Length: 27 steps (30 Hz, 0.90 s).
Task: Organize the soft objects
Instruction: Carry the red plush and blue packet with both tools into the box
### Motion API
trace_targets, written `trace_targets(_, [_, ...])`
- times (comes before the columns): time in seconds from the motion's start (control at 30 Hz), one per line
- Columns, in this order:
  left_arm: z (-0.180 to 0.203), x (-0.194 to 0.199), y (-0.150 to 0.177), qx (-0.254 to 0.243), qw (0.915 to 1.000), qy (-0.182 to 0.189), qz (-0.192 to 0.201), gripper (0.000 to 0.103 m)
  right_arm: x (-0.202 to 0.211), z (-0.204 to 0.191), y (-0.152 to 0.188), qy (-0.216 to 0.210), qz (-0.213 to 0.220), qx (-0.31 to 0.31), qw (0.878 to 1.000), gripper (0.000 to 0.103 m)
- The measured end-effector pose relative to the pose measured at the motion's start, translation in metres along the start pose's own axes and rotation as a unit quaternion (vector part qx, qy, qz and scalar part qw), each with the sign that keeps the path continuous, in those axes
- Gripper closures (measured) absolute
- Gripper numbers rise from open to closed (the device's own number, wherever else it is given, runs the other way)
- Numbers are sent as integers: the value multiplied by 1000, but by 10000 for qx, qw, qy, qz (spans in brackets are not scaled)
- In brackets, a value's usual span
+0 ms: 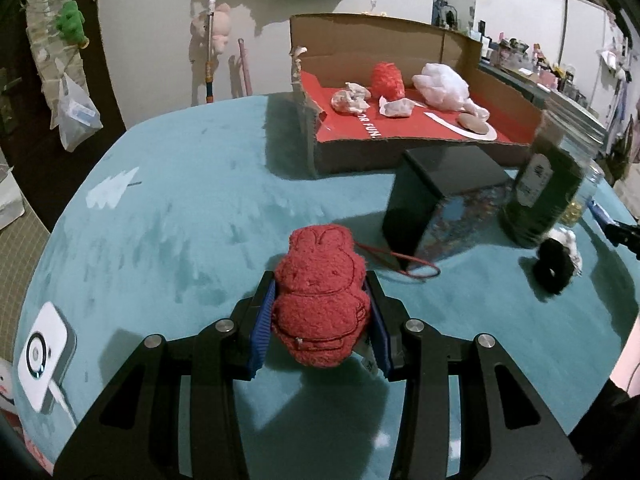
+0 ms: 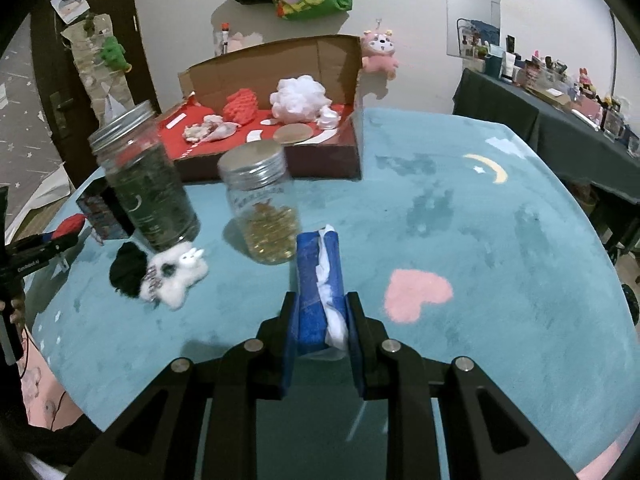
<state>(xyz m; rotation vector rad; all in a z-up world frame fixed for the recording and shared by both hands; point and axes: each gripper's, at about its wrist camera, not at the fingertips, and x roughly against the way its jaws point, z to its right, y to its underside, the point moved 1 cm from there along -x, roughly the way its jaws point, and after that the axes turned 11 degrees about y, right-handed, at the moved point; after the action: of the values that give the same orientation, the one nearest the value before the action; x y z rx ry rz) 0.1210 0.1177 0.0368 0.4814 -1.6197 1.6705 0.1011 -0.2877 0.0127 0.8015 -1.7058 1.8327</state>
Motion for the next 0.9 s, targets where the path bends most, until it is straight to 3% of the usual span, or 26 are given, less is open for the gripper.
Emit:
trace_targets(0.37, [-10,-19,-29,-347,9982,474,-108,63,-20,13,-32,-424,-71,6,9991,79])
trace_targets(0.9, [-13,-29,-73,-930,9878,1249,-64,63,-39,18,-77,-1058,-60,348,9938,78])
